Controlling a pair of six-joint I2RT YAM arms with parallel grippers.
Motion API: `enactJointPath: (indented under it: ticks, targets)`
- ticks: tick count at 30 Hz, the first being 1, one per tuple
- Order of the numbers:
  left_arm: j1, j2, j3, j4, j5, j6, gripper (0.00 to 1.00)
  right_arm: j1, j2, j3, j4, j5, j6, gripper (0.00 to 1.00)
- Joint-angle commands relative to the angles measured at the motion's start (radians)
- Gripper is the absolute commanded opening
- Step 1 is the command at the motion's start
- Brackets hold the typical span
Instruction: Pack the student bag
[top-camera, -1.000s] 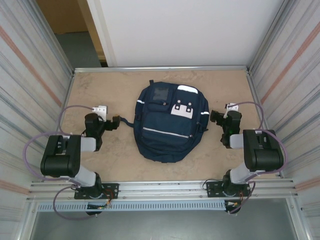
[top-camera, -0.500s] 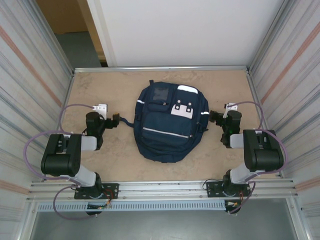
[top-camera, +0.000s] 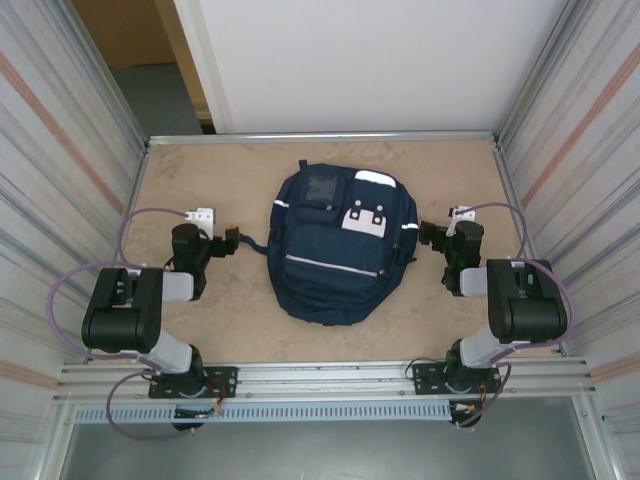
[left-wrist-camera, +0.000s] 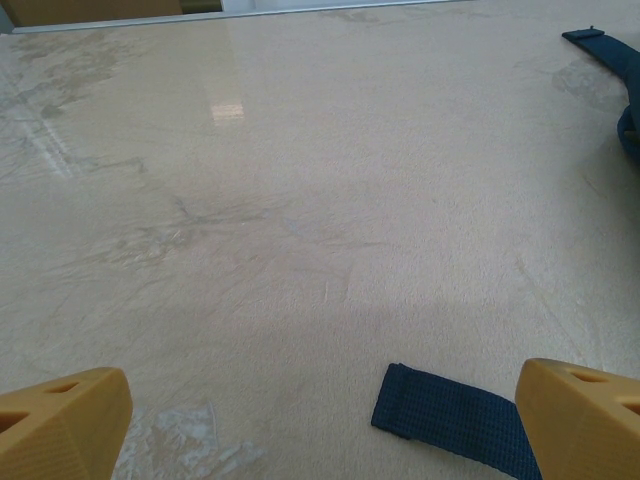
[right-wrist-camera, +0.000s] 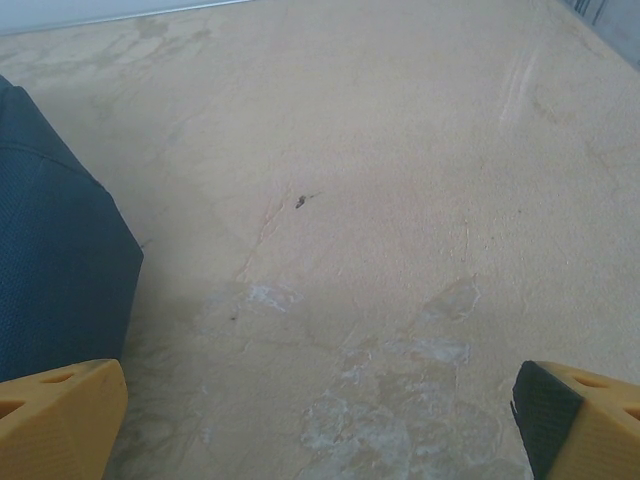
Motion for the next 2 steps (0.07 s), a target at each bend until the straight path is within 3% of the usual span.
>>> enactJointPath:
  ticks: [1,2]
  targets:
    - [0.001,-0.01,0.019,0.005,-0.011,0.013,0.99,-0.005,-0.007,0.023,-0.007,-0.014,-0.016,0.99]
    - [0.001,-0.011,0.019,0.005,-0.011,0.013,0.99,-0.005,-0.007,0.024,-0.007,-0.015,-0.015,0.99]
